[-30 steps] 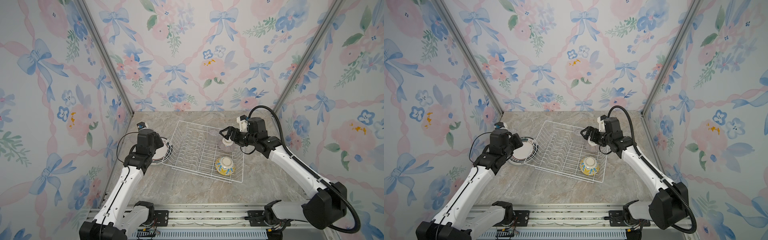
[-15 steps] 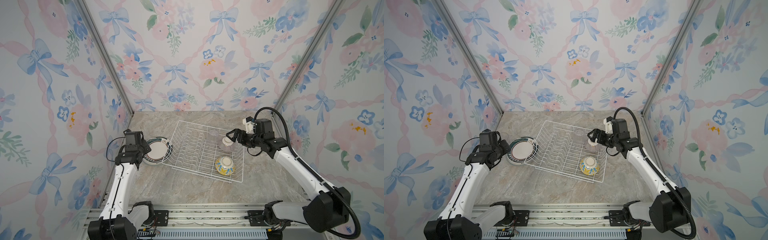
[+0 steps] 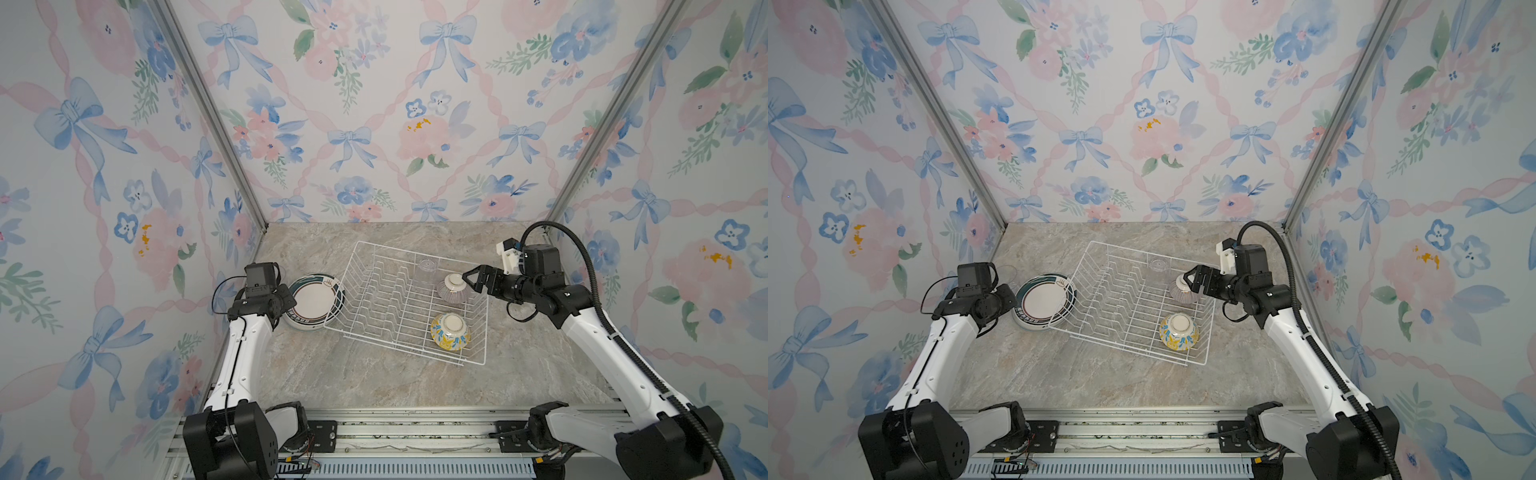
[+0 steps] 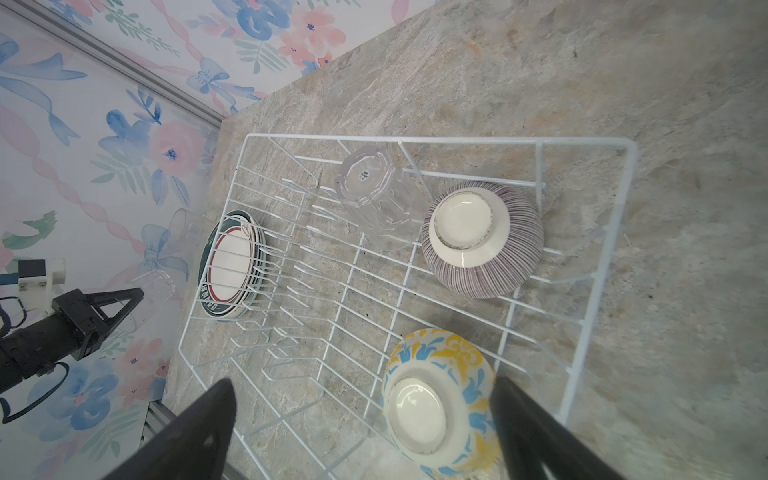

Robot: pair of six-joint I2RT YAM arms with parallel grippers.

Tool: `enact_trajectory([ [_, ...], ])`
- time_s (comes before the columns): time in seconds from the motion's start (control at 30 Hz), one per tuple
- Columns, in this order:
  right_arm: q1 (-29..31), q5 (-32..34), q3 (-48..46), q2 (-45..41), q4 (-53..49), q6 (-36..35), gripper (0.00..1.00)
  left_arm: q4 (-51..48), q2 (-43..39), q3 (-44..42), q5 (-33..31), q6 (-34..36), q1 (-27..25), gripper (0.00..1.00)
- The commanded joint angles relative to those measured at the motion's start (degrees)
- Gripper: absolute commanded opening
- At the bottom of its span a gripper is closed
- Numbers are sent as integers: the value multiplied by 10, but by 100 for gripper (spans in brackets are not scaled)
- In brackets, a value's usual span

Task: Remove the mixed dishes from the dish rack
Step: 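Carry the clear cup with the left gripper to the table beside the plates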

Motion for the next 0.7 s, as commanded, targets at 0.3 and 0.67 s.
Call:
enact_trajectory([
  [0.3, -8, 17, -15, -19, -28, -14, 97, -3, 81, 39, 27, 45, 29, 0],
  [0.67, -9, 27, -24, -30, -33, -18, 97, -3, 141, 75, 33, 55, 34, 0],
])
